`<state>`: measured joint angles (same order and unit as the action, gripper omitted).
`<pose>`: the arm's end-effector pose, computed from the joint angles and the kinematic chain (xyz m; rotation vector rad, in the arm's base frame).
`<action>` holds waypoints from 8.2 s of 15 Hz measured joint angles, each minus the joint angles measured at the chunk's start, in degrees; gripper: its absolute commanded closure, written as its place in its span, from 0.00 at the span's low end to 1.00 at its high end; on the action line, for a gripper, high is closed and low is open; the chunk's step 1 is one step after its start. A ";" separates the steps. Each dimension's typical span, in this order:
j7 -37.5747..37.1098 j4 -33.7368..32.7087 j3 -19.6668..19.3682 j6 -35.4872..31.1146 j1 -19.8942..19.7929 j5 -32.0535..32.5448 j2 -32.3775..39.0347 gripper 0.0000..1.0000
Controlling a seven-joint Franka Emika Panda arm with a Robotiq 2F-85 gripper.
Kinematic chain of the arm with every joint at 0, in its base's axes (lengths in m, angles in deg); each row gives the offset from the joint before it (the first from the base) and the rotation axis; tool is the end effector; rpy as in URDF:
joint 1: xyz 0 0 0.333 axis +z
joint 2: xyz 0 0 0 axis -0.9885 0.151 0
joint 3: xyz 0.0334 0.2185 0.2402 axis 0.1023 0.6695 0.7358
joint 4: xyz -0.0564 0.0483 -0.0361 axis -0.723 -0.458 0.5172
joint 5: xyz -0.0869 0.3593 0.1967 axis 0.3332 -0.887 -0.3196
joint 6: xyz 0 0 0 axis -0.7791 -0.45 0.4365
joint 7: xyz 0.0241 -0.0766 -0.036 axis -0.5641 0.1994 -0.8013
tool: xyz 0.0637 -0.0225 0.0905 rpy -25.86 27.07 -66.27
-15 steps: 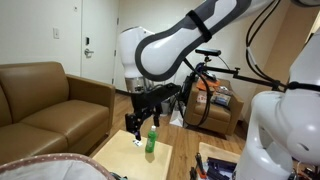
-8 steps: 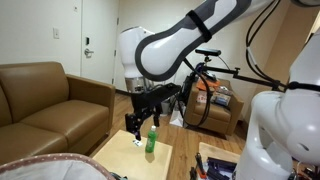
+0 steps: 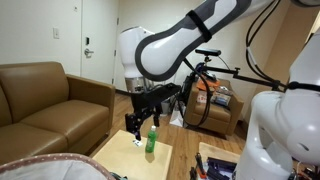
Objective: Pick the grey shirt and put it in the laundry bag
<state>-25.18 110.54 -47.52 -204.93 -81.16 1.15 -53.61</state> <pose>0.4137 0.0108 0.2933 2.8766 -0.6350 -0.3466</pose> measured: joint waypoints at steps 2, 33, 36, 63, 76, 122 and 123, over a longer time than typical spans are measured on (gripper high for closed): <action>0.00 0.00 0.00 0.00 0.00 0.00 0.00 0.00; 12.51 -28.36 -3.14 -20.35 5.40 2.34 49.65 0.00; 13.33 -29.04 -3.14 -22.18 5.46 2.15 52.91 0.00; 13.60 -38.14 -5.16 -36.90 3.99 -9.30 65.65 0.93; 13.46 -12.74 -0.71 -48.17 -0.84 -21.98 36.20 0.91; -6.65 -16.01 -61.74 -51.20 61.86 50.69 7.13 0.92; -7.01 -15.72 -60.96 -50.99 62.41 52.35 6.76 0.92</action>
<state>-32.19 94.82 -108.48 -255.92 -18.75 53.50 -46.85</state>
